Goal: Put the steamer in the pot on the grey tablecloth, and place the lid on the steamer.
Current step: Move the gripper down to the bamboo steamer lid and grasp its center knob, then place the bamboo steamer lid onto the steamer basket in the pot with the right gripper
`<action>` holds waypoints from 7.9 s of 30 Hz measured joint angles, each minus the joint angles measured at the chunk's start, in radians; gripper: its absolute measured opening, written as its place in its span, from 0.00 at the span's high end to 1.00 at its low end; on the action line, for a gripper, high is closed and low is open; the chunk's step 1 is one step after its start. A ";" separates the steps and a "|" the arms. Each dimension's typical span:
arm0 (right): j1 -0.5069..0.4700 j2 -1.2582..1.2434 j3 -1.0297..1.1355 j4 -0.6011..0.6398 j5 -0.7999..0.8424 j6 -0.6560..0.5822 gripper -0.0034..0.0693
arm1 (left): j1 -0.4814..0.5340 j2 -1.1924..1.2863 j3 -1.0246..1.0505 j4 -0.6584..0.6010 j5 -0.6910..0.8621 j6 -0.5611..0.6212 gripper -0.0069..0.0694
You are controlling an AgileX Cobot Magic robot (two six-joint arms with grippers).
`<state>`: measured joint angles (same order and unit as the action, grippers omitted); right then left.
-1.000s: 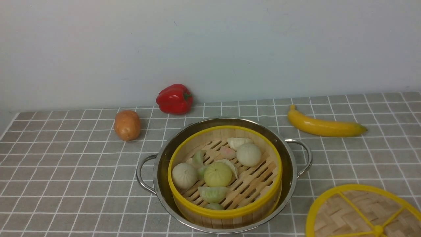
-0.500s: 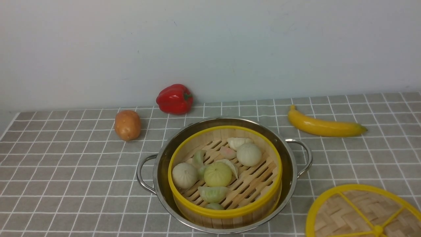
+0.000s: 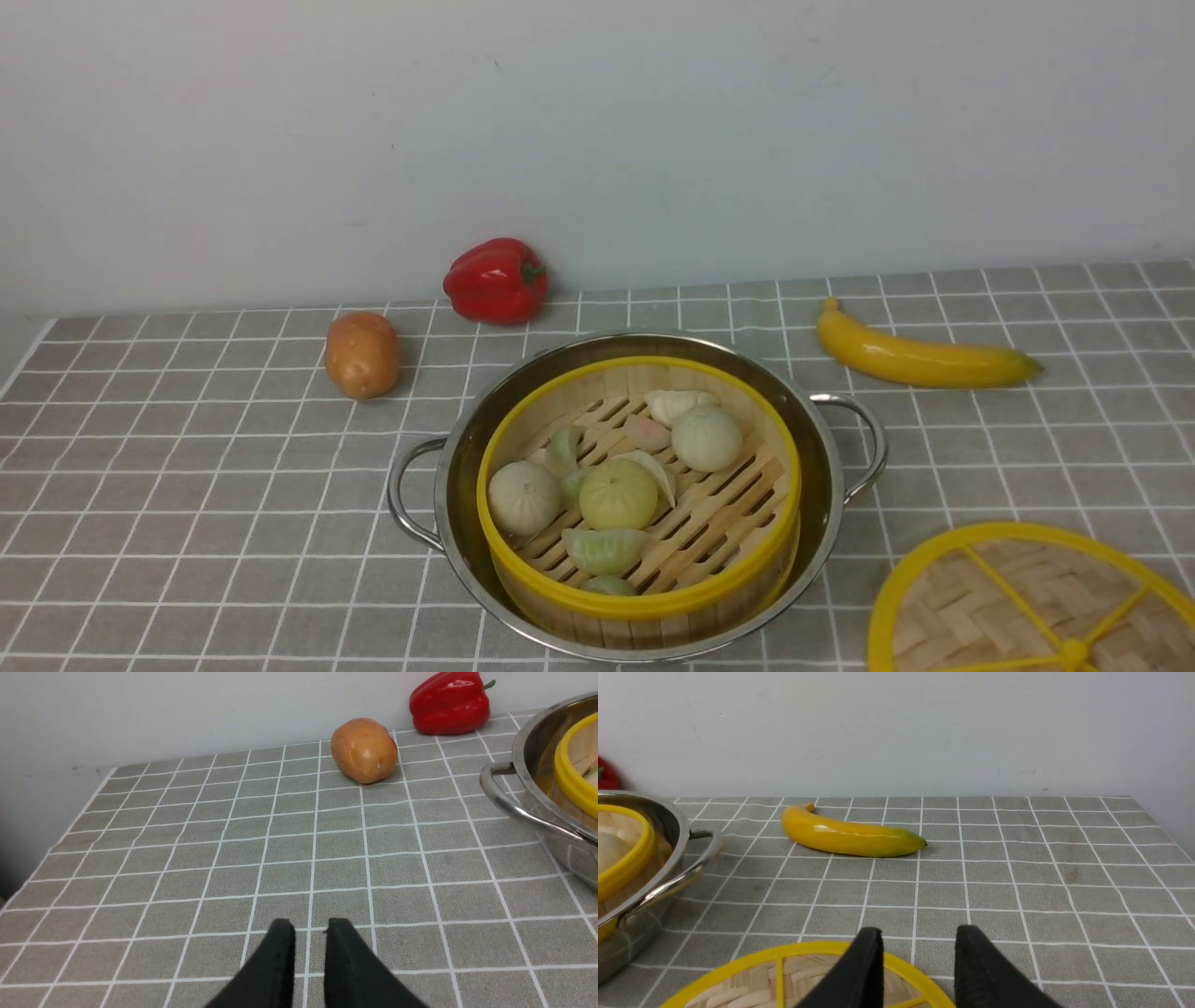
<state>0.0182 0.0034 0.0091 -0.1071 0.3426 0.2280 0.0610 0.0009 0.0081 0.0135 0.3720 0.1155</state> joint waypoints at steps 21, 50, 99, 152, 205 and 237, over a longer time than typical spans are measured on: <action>0.000 0.000 0.000 -0.077 -0.014 -0.003 0.62 | 0.000 0.000 0.000 0.000 0.000 0.000 0.73; 0.000 0.327 -0.418 0.107 0.081 0.183 0.62 | 0.000 0.000 0.000 0.001 0.000 0.008 0.67; 0.198 1.146 -0.642 0.375 0.485 -0.780 0.62 | 0.000 0.000 0.000 0.001 0.000 0.008 0.59; 0.199 1.415 -0.649 0.253 0.361 -0.580 0.76 | 0.000 0.000 0.000 0.001 0.000 0.008 0.59; 0.238 1.480 -1.439 0.308 0.891 -0.674 0.76 | 0.000 0.000 0.000 0.001 0.000 0.008 0.59; 0.678 1.930 -1.797 0.216 0.892 -0.791 0.77 | 0.000 0.000 0.000 0.001 0.000 0.008 0.59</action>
<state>0.6964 1.9337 -1.7877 0.1090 1.2349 -0.5634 0.0610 0.0009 0.0081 0.0147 0.3720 0.1238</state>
